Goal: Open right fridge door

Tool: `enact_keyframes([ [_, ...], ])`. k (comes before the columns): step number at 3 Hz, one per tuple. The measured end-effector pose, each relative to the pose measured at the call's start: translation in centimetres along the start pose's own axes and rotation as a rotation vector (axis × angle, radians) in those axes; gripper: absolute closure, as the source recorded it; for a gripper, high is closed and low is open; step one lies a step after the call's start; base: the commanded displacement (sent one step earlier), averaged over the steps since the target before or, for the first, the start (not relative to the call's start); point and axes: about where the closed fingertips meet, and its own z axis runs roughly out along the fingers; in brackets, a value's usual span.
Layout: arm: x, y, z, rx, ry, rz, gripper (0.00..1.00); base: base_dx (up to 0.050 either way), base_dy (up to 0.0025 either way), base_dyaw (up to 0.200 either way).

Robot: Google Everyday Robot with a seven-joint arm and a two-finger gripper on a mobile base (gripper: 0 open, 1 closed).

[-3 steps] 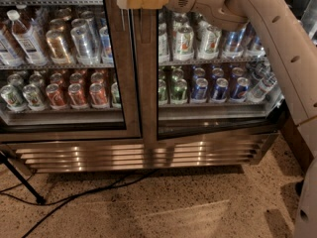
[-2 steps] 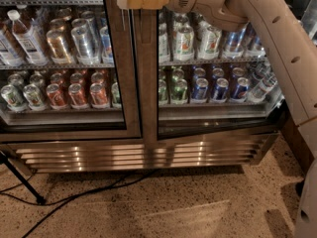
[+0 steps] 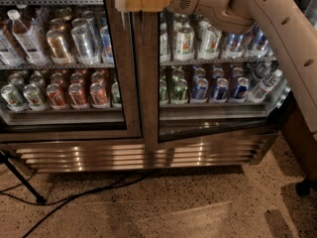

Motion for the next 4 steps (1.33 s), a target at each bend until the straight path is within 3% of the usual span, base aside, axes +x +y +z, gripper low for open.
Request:
enact_keyframes([
  [1, -0.51, 1.15, 0.31, 0.060, 0.044, -0.015, 0.00, 0.000, 0.00000, 0.000],
  [4, -0.21, 1.64, -0.27, 0.093, 0.071, -0.021, 0.00, 0.000, 0.00000, 0.000],
])
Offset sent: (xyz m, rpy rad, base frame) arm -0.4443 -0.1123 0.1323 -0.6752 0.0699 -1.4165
